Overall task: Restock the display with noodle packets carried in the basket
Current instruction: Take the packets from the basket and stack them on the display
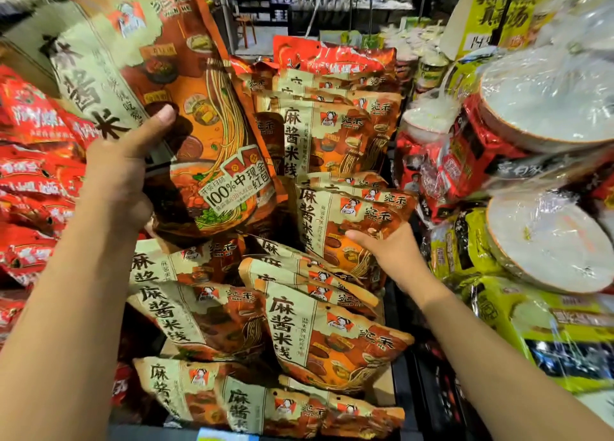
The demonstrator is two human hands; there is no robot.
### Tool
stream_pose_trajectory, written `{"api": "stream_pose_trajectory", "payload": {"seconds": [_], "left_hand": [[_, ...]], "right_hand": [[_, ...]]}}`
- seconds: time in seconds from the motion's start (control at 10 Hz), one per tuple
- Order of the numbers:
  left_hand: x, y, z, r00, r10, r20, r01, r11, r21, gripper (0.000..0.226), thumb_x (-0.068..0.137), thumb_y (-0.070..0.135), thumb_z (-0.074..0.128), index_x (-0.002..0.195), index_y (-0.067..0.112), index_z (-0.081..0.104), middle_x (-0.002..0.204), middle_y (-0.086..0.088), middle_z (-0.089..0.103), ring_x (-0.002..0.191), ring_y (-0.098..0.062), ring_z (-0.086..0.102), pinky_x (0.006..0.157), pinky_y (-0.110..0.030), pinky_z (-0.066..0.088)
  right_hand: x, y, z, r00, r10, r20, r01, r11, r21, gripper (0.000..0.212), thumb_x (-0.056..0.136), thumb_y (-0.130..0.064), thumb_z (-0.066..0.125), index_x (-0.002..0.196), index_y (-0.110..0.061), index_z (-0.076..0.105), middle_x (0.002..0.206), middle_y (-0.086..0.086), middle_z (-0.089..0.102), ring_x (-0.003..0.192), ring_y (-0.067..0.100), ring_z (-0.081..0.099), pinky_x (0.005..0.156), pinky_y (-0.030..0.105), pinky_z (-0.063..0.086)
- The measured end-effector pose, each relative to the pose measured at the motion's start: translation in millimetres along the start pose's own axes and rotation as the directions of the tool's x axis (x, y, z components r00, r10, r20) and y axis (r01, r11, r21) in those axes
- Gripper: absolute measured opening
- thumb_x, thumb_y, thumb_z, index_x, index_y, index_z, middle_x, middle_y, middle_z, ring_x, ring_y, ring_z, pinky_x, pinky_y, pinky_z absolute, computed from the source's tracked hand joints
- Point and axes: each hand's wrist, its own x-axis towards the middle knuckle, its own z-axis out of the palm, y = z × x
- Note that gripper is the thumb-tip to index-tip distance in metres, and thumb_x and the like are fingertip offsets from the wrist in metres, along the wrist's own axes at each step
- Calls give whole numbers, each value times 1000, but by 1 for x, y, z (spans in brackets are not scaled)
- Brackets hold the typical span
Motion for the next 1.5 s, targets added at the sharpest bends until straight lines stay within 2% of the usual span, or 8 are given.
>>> {"api": "stream_pose_trajectory", "payload": {"seconds": [0.2, 0.5, 0.7, 0.8, 1.0, 1.2, 1.4, 1.5], "left_hand": [[-18, 6, 10, 1000, 20, -9, -19, 999, 27, 77, 67, 47, 86, 124, 0, 64, 121, -20, 67, 104, -31, 70, 92, -48, 56], [-55, 29, 31, 994, 71, 79, -70, 997, -16, 87, 54, 39, 89, 126, -2, 62, 80, 3, 76, 73, -14, 73, 65, -26, 56], [-75, 48, 38, 975, 141, 173, -137, 990, -38, 50, 71, 26, 82, 116, 10, 67, 87, 0, 76, 81, -20, 73, 72, -32, 57], [-87, 63, 40, 953, 140, 270, -122, 989, -83, 63, 65, 31, 86, 118, 7, 64, 83, 2, 75, 76, -16, 73, 67, -28, 56], [-112, 90, 29, 819, 247, 518, -146, 963, -228, 25, 81, 13, 71, 105, 10, 65, 81, 4, 74, 75, -13, 71, 68, -25, 54], [-122, 79, -17, 782, 253, 570, -218, 967, -131, 36, 74, 24, 82, 105, 14, 66, 92, 1, 75, 83, -15, 71, 75, -29, 56], [-102, 3, -88, 800, 402, 445, -588, 671, 452, 87, 69, 59, 78, 138, 20, 41, 131, -11, 53, 122, -23, 53, 101, -38, 46], [-113, -54, -118, 662, 469, 585, -717, 169, 676, 100, 70, 51, 81, 150, 18, 31, 158, -22, 23, 144, -41, 22, 115, -53, 18]], "right_hand": [[-2, 11, 23, 996, 84, -31, -86, 994, -62, 33, 77, -20, 82, 92, -22, 53, 82, -17, 58, 83, 5, 57, 67, 12, 46], [-12, -16, -15, 996, 84, 32, -83, 996, -17, 35, 75, -16, 82, 107, -16, 67, 109, -1, 70, 94, 5, 64, 101, 34, 47], [-47, -129, -20, 954, -289, 76, 295, 951, -91, 89, 52, -52, 84, 130, -17, 57, 125, -2, 64, 111, 6, 62, 99, 28, 49], [-70, -165, 1, 920, -315, 235, 341, 937, -79, 99, 48, -52, 89, 134, -20, 52, 129, -4, 63, 117, 5, 60, 101, 29, 48], [-115, -176, 63, 937, -313, 155, 328, 942, -77, 78, 52, -45, 94, 118, -14, 65, 108, 1, 74, 101, 18, 71, 93, 41, 55], [-171, -147, 106, 939, -321, -121, 333, 938, 98, 42, 61, -19, 90, 97, -21, 70, 99, -2, 77, 94, 17, 73, 86, 40, 58], [-217, -85, 124, 931, -121, -345, 194, 964, 183, 62, 53, -37, 93, 109, -21, 71, 109, 1, 74, 103, 21, 71, 97, 47, 52], [-243, -46, 129, 903, 19, -429, 108, 957, 270, 28, 69, -9, 83, 93, -19, 73, 104, 4, 75, 90, 16, 73, 84, 42, 60]]}}
